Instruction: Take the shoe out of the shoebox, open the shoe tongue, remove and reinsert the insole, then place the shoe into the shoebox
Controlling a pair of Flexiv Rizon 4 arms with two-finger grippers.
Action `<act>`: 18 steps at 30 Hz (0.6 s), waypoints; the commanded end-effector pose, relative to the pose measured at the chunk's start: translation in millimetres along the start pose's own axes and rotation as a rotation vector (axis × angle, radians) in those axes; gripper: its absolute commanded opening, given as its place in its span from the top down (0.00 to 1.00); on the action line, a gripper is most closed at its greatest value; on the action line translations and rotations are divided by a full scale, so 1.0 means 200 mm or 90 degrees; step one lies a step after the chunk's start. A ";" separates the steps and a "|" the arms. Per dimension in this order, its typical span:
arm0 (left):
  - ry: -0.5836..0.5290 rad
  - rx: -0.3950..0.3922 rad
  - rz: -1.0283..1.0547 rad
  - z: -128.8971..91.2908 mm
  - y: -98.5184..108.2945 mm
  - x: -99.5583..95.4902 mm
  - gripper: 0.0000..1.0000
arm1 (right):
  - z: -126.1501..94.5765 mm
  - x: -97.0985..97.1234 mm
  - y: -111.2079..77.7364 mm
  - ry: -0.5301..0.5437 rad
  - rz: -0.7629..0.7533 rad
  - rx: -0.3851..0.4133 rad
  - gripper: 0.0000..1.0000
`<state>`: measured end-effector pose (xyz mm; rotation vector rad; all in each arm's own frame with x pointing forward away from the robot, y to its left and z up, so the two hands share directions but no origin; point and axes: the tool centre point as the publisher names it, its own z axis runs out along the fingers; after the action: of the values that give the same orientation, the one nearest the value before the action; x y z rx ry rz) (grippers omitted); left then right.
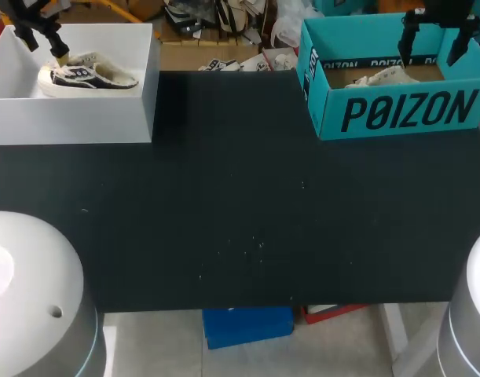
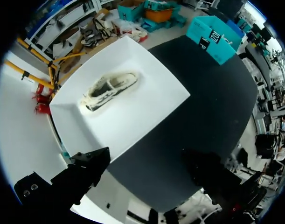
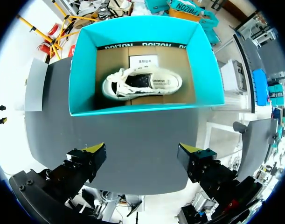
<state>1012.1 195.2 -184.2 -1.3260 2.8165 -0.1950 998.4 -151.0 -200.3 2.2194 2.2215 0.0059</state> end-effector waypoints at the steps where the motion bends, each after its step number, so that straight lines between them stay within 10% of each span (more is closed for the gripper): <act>1: 0.155 0.069 0.666 0.02 -0.01 -0.03 0.00 | 0.00 0.00 0.00 0.000 0.000 0.001 0.00; 13: 0.236 0.032 0.907 0.01 0.03 -0.02 0.00 | 0.00 0.00 0.00 0.000 0.000 0.001 0.00; 18: 0.245 0.011 0.992 0.06 -0.02 -0.19 0.00 | 0.00 0.00 0.00 0.000 0.000 0.001 0.00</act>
<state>1014.3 209.1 -193.2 -0.4225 3.1202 -0.3038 998.4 -150.9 -200.2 2.2193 2.2213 0.0059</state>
